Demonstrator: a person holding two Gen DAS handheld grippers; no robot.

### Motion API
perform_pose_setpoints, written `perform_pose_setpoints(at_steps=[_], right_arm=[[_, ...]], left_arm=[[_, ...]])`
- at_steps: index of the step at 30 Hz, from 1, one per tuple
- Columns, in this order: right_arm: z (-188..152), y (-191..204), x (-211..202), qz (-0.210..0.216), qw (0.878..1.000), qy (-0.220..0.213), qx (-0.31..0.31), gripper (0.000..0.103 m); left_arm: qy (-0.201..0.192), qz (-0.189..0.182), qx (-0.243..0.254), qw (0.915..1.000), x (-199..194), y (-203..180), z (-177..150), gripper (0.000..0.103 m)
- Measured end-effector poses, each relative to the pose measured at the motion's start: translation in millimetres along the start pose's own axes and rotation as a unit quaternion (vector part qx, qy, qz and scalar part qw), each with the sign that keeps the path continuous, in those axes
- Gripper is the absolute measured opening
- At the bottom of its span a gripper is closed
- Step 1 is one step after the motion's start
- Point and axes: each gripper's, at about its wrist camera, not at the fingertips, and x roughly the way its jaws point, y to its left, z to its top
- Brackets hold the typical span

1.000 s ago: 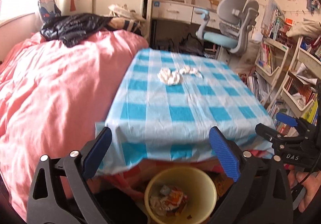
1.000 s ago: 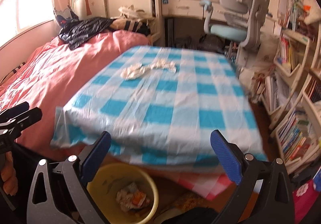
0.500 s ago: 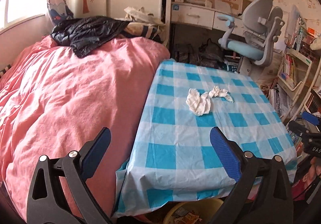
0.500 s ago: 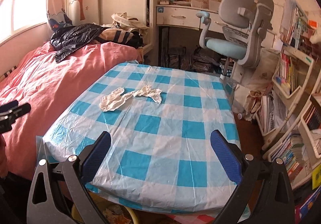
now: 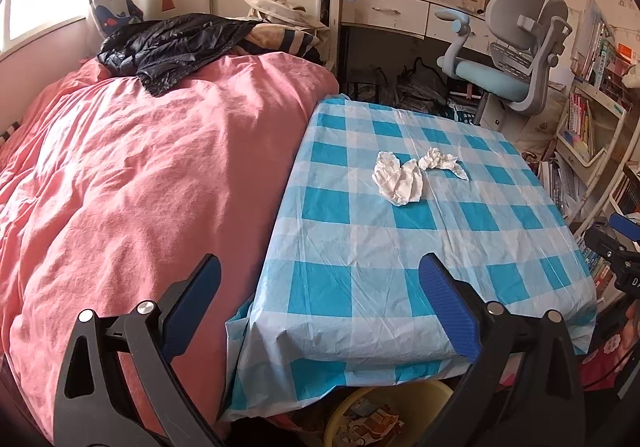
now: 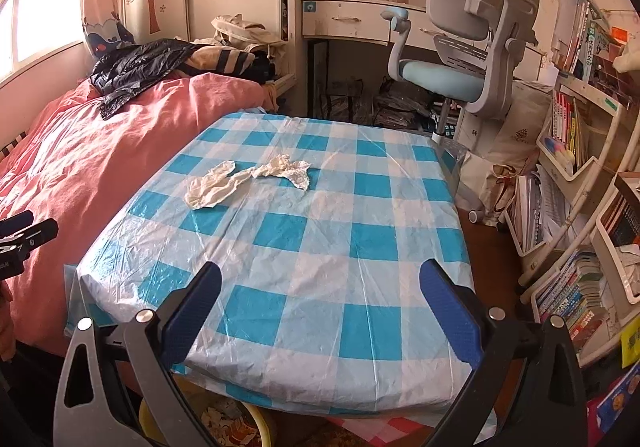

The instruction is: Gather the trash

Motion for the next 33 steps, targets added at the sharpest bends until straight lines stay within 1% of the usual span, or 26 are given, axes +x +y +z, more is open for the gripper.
perform_pose_setpoints(at_steps=[8,18,33], right_arm=[[-0.8,-10.9,0.8,-0.002,1.000,0.004,0.025,0.095],[-2.0,-9.3,2.8,-0.003,1.000,0.005,0.018,0.095],[-3.1,-9.7,4.6,-0.005,1.000,0.007,0.013,0.095]], left_arm=[[0.005,0.006,0.008,0.9999,2.8,-3.2,-2.5,0.096],[0.009,0.008,0.012,0.9998,4.0,-5.6,-2.8,0.096],[0.002,0.007,0.017,0.9998,1.1,-5.9,-1.4,0.096]])
